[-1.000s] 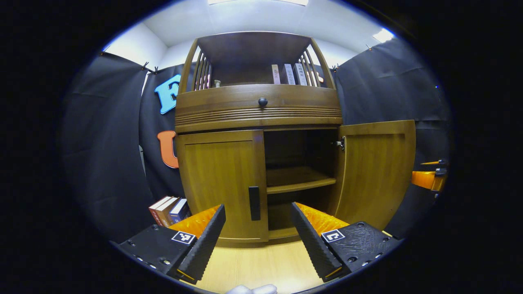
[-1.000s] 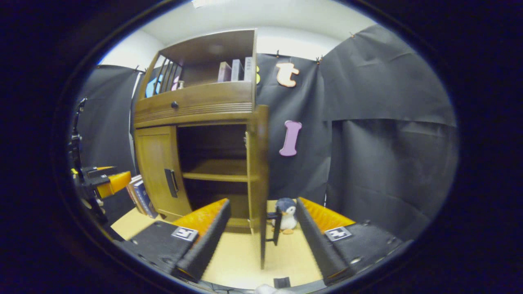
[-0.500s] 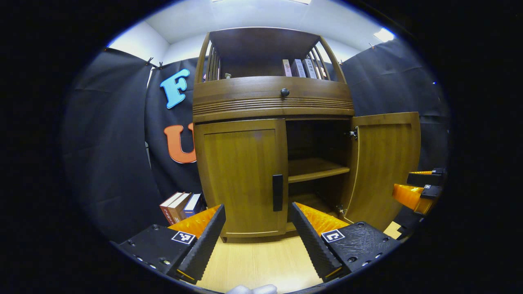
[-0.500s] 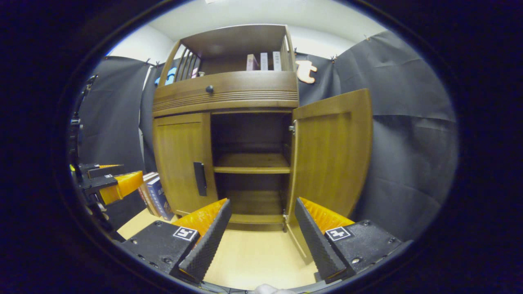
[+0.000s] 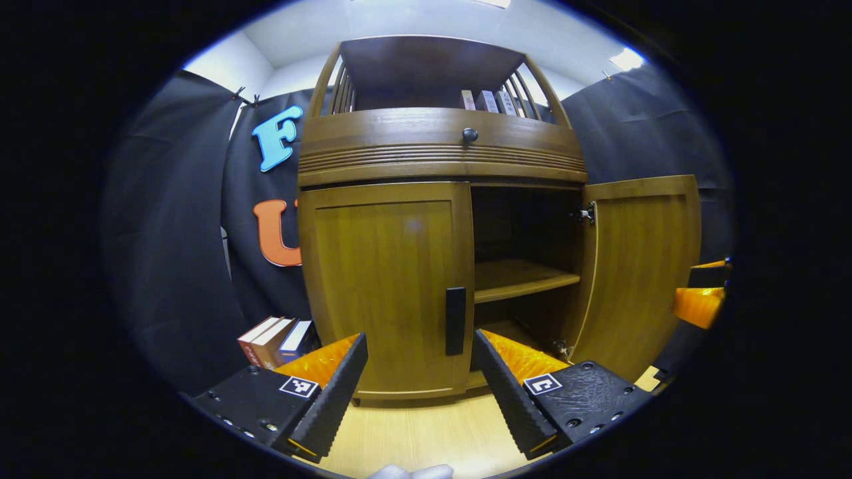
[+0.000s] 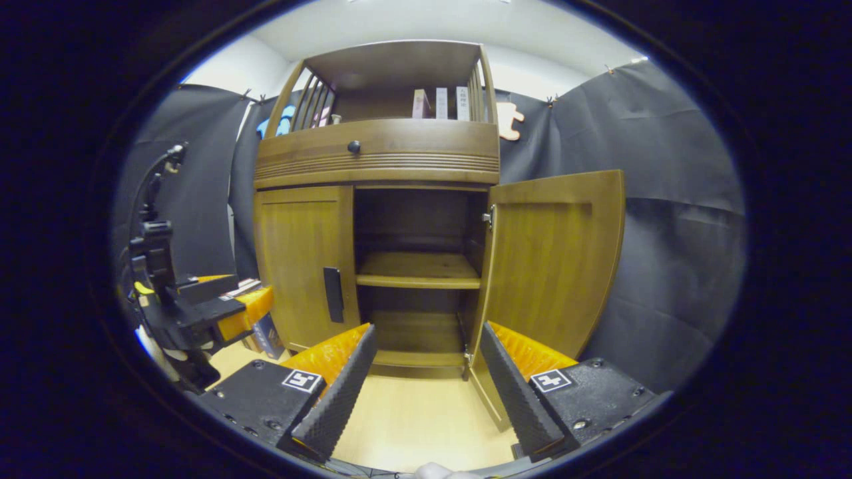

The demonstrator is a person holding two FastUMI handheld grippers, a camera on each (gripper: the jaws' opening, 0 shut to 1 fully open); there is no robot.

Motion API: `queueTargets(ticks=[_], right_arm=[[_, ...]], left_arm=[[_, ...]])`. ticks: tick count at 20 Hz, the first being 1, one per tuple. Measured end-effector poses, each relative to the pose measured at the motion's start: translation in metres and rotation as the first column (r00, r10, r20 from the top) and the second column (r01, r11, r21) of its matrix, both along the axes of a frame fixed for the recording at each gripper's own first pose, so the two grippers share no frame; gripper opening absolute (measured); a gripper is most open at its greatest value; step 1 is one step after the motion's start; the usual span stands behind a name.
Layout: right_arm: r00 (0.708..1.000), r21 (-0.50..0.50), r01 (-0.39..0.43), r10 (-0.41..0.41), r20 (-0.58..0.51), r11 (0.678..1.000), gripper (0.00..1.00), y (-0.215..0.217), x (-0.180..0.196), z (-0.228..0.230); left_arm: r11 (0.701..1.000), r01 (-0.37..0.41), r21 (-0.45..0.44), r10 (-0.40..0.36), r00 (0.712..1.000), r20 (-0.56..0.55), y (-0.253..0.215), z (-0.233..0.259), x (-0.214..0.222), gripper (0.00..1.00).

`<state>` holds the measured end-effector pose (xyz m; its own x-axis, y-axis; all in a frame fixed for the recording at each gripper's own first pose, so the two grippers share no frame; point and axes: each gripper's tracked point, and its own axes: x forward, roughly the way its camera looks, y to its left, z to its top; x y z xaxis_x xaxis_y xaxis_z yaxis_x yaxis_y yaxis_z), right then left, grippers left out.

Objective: Open the right door of the double-door shoe cabinet with the right hand, and open the left door with the left hand.

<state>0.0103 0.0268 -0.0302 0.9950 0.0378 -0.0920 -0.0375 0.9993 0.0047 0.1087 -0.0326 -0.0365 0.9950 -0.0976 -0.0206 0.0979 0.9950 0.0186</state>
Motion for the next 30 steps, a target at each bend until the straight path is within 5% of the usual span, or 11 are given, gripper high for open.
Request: queueTargets(ticks=[14, 15, 19, 20, 21, 24, 30], right_arm=[[0.989, -0.054, 0.108, -0.113, -0.095, 0.993, 0.99, -0.033, -0.007, -0.006], [0.988, -0.056, 0.112, -0.117, -0.099, 0.992, 0.99, -0.034, -0.008, -0.007], [0.986, -0.074, 0.113, -0.121, -0.112, 0.991, 0.99, -0.035, -0.01, -0.013], [0.987, -0.075, 0.108, -0.116, -0.115, 0.991, 0.99, -0.034, -0.012, -0.015], [0.987, -0.075, 0.103, -0.111, -0.117, 0.992, 1.0, -0.034, -0.012, -0.015], [0.988, -0.067, 0.086, -0.094, -0.126, 0.994, 1.0, -0.03, -0.013, -0.018], [0.99, -0.06, 0.07, -0.077, -0.116, 0.996, 0.99, -0.025, -0.024, -0.017]], left_arm=[[0.998, 0.053, -0.046, -0.054, 0.998, -0.015, -0.06, -0.052, 0.153, 1.0], [0.996, 0.062, -0.056, -0.064, 0.998, -0.029, -0.064, -0.057, 0.155, 0.82], [0.998, 0.035, -0.058, -0.038, 0.998, -0.052, -0.061, -0.068, 0.17, 0.66], [0.998, 0.031, -0.062, -0.034, 0.998, -0.047, -0.06, -0.067, 0.167, 0.53], [0.996, 0.036, -0.076, -0.039, 0.998, -0.041, -0.061, -0.067, 0.17, 0.65], [0.996, 0.043, -0.075, -0.047, 0.997, -0.054, -0.064, -0.068, 0.166, 0.35], [0.998, 0.035, -0.058, -0.039, 0.998, -0.058, -0.061, -0.069, 0.154, 0.28]])
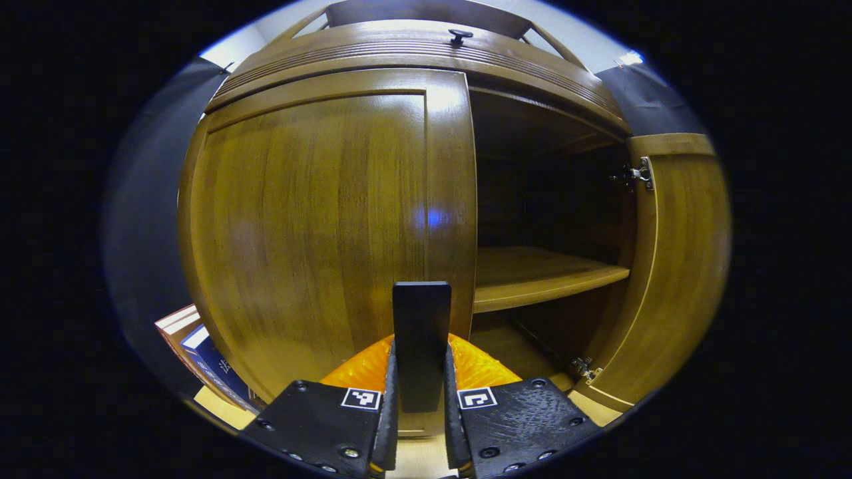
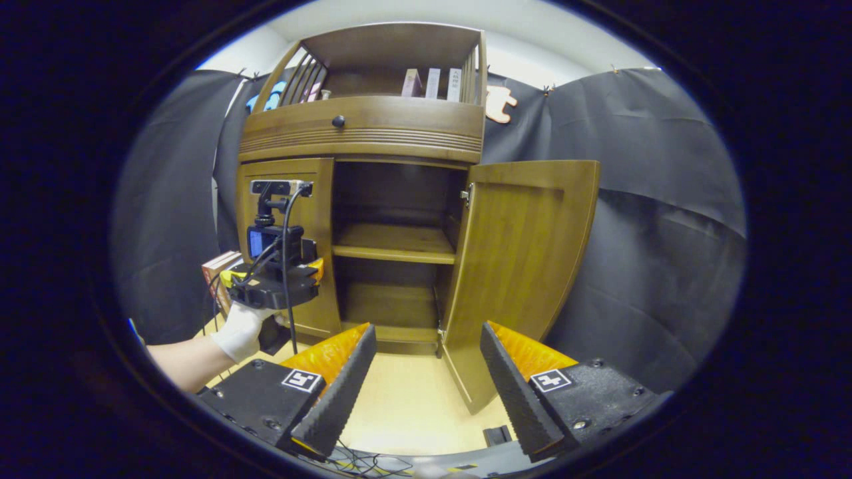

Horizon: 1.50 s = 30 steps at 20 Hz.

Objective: Open the right door of the double-door shoe cabinet with the right hand, and open the left door with the left hand.

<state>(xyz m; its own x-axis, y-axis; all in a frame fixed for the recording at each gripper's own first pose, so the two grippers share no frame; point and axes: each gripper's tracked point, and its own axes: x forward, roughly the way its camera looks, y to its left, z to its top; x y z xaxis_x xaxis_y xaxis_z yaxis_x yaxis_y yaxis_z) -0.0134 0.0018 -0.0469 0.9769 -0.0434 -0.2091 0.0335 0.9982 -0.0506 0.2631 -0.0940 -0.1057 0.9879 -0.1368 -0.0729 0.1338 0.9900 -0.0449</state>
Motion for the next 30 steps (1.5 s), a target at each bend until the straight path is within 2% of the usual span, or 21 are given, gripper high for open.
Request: queueTargets(ticks=[7, 14, 23, 30], right_arm=[[1.0, 0.015, -0.005, 0.005, -0.004, 1.0, 1.0, -0.001, -0.018, -0.007], [1.0, 0.023, -0.028, 0.028, -0.003, 0.999, 0.99, 0.001, -0.032, -0.01], [0.997, 0.016, -0.076, 0.076, -0.019, 0.997, 1.0, 0.013, -0.034, -0.016], [0.987, 0.021, -0.155, 0.156, -0.038, 0.988, 1.0, 0.039, -0.029, -0.024]], left_arm=[[0.998, 0.06, -0.006, -0.06, 0.998, 0.016, 0.01, -0.001, -0.04, 0.28], [0.997, 0.073, -0.002, -0.073, 0.997, 0.027, 0.031, -0.005, -0.086, 0.28], [1.0, 0.017, -0.026, -0.016, 0.999, 0.028, 0.078, -0.009, -0.148, 0.28], [0.998, -0.064, -0.014, 0.064, 0.998, 0.022, 0.126, -0.015, -0.181, 0.27]])
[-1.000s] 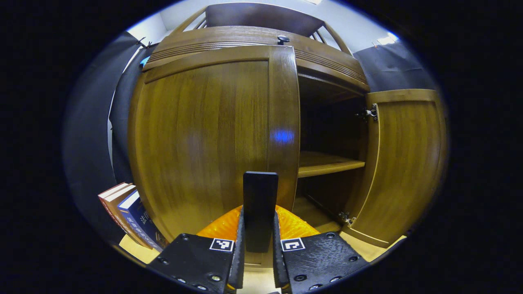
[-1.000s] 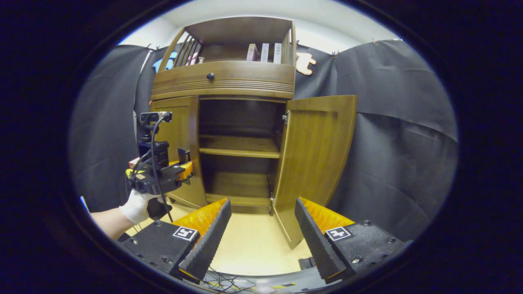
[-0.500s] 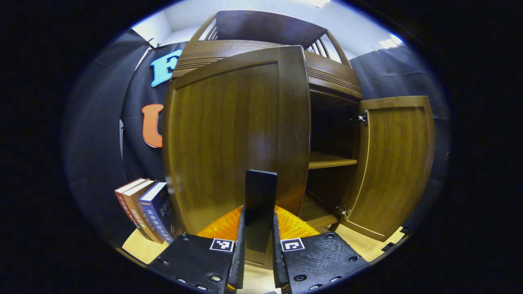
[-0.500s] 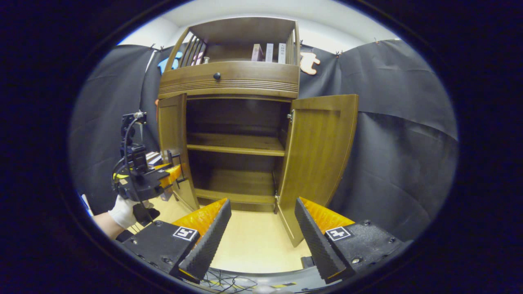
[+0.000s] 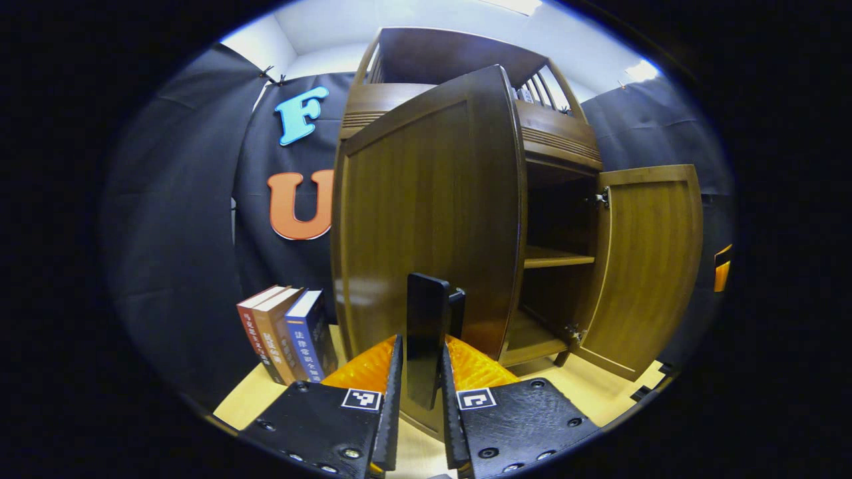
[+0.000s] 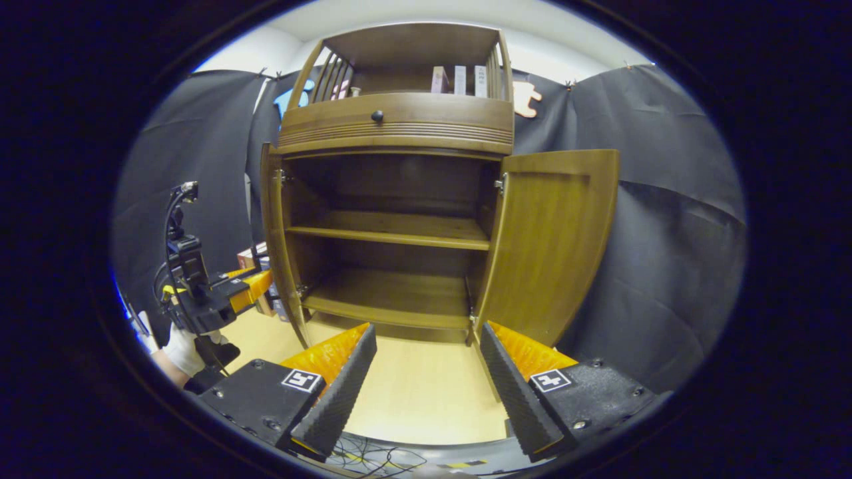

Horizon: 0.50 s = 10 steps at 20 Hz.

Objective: Open the right door of the double-door shoe cabinet with the right hand, and open the left door with the left hand.

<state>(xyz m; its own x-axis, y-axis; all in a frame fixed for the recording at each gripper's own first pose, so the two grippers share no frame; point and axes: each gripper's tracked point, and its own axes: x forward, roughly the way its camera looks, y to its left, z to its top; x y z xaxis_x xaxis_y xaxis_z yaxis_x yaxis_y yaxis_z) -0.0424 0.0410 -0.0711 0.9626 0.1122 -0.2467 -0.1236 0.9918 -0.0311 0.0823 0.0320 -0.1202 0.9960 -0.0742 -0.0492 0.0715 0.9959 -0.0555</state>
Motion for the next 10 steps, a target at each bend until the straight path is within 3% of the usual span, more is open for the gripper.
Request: queueTargets(ticks=[5, 6, 9, 10], right_arm=[[0.998, 0.001, -0.057, 0.057, -0.001, 0.998, 0.99, 0.022, 0.004, 0.0], [0.998, 0.002, -0.069, 0.069, -0.003, 0.998, 0.99, 0.027, 0.005, -0.002], [0.995, 0.004, -0.096, 0.096, -0.007, 0.995, 0.99, 0.037, 0.005, -0.003], [0.995, 0.005, -0.104, 0.104, -0.009, 0.995, 1.0, 0.04, 0.005, -0.005]], left_arm=[[0.998, -0.064, 0.026, 0.064, 0.998, -0.004, 0.038, -0.002, -0.016, 0.27], [0.996, -0.08, 0.03, 0.08, 0.997, -0.008, 0.047, -0.003, -0.018, 0.36], [0.995, -0.096, 0.011, 0.096, 0.995, -0.019, 0.073, -0.008, -0.018, 0.1], [0.993, -0.116, 0.014, 0.116, 0.993, -0.02, 0.087, -0.009, -0.021, 0.1]])
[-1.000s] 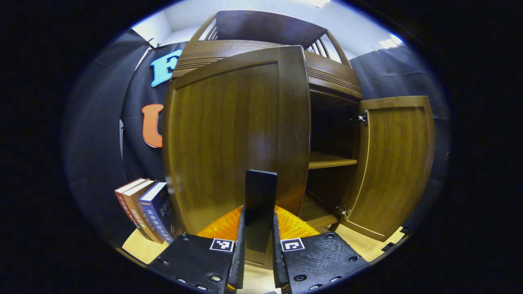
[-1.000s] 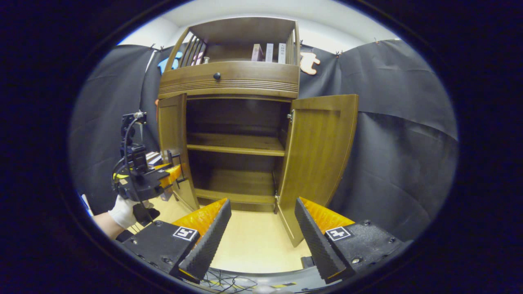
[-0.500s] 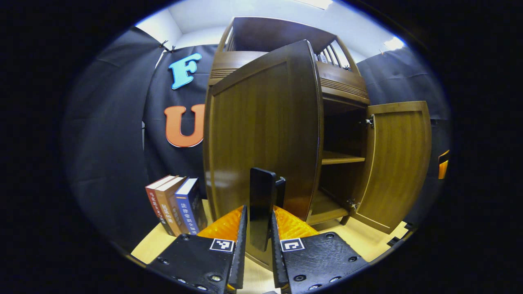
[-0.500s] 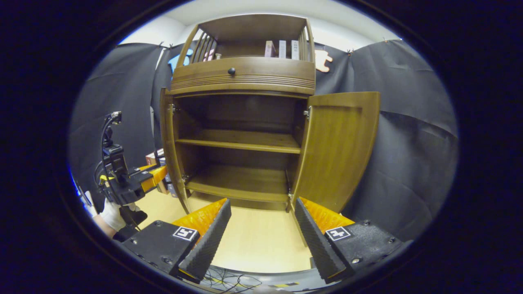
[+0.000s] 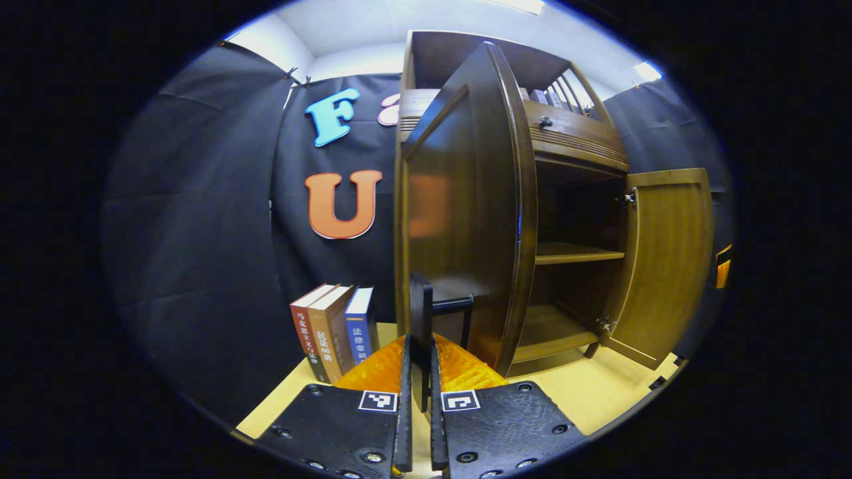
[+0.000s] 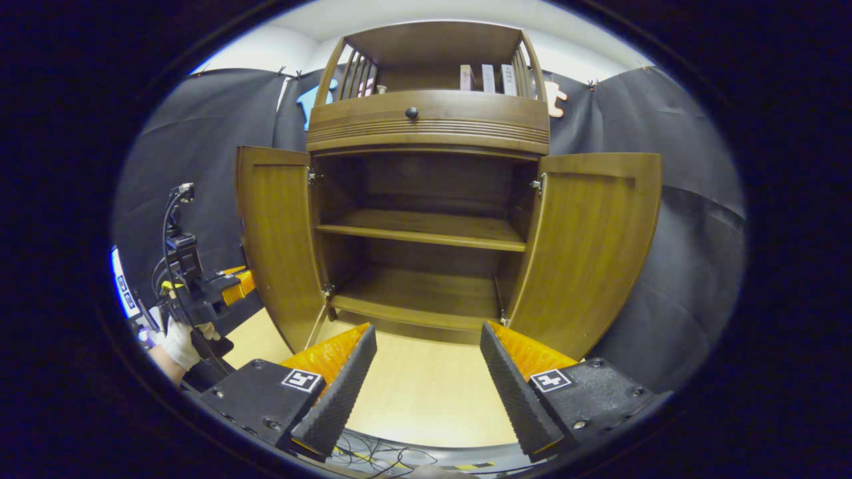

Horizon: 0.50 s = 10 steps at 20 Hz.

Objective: Open the right door of the double-door shoe cabinet with the right hand, and open the left door with the left hand.

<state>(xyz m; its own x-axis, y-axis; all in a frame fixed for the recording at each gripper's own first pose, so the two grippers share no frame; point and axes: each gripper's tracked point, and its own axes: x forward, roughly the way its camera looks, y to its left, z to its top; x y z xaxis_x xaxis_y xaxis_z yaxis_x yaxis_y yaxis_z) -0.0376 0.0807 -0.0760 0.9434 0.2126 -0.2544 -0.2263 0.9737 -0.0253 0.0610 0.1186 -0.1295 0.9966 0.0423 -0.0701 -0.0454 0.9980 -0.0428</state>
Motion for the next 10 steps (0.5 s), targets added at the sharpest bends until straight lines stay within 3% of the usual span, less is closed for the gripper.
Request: queueTargets(ticks=[3, 4, 10], right_arm=[[1.0, 0.005, -0.017, 0.017, -0.01, 1.0, 0.99, 0.006, 0.001, -0.004], [1.0, 0.006, -0.022, 0.022, -0.014, 1.0, 0.99, 0.008, 0.002, -0.005], [0.999, 0.012, -0.033, 0.034, -0.025, 0.999, 0.99, 0.013, 0.006, -0.009]], left_arm=[[1.0, 0.023, -0.022, -0.022, 1.0, 0.011, 0.025, 0.002, -0.003, 0.1], [0.999, 0.034, -0.021, -0.034, 0.999, 0.011, 0.034, -0.001, -0.002, 0.0], [0.984, 0.178, -0.022, -0.177, 0.984, 0.035, 0.066, -0.003, 0.001, 0.0]])
